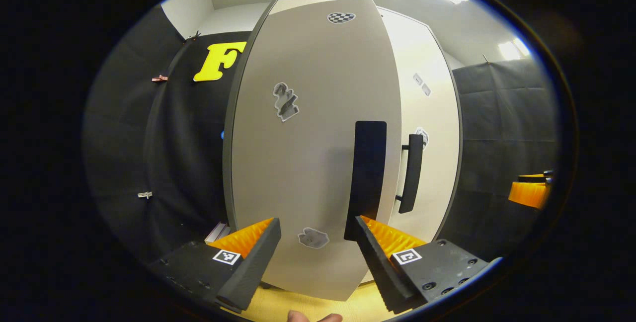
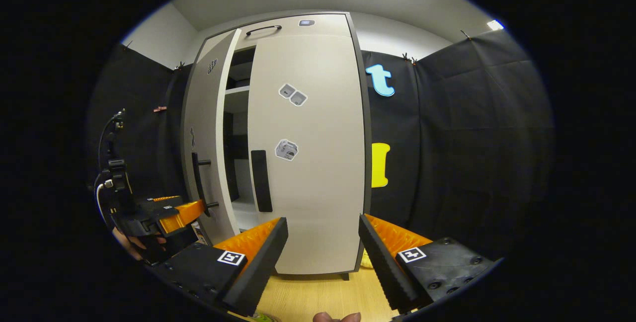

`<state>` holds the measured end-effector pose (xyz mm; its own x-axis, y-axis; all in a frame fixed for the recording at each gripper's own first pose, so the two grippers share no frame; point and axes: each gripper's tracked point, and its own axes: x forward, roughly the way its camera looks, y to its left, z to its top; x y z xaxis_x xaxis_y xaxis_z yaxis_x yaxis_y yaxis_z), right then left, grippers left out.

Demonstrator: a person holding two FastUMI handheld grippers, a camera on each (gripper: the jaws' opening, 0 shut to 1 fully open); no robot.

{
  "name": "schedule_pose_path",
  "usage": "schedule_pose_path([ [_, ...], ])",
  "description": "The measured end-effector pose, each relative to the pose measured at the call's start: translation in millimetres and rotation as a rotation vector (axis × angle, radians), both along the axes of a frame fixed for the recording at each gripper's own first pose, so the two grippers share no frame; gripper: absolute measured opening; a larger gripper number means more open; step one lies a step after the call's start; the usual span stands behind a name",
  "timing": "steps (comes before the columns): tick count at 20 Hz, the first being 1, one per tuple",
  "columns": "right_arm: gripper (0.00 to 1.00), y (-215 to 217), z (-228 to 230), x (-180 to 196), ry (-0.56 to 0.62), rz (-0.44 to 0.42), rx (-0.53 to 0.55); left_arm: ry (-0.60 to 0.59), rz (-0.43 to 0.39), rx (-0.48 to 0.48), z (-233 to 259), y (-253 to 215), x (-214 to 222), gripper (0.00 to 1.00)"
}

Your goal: Grasp the bottle in the cabinet with the left hand and place it on the coaster, then close the right door with the right hand and the left door with the left hand.

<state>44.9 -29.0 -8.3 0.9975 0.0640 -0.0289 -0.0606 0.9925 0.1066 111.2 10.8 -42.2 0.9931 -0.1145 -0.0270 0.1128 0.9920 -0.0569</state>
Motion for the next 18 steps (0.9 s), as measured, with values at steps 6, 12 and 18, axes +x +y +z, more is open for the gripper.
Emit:
schedule_pose_path([
  [6,0.95,-5.9,4.7,-15.9,0.007,-0.033,0.013,-0.008,-0.007,-0.008,0.8,-10.1,17.1,0.95],
  [12,0.96,-21.5,-0.2,-27.1,0.025,-0.1,-0.014,-0.015,-0.006,0.021,4.3,-14.5,26.9,0.95],
  [18,0.96,-44.5,-1.2,-31.7,0.044,-0.201,-0.002,-0.026,-0.059,0.054,9.7,0.3,0.2,0.96],
])
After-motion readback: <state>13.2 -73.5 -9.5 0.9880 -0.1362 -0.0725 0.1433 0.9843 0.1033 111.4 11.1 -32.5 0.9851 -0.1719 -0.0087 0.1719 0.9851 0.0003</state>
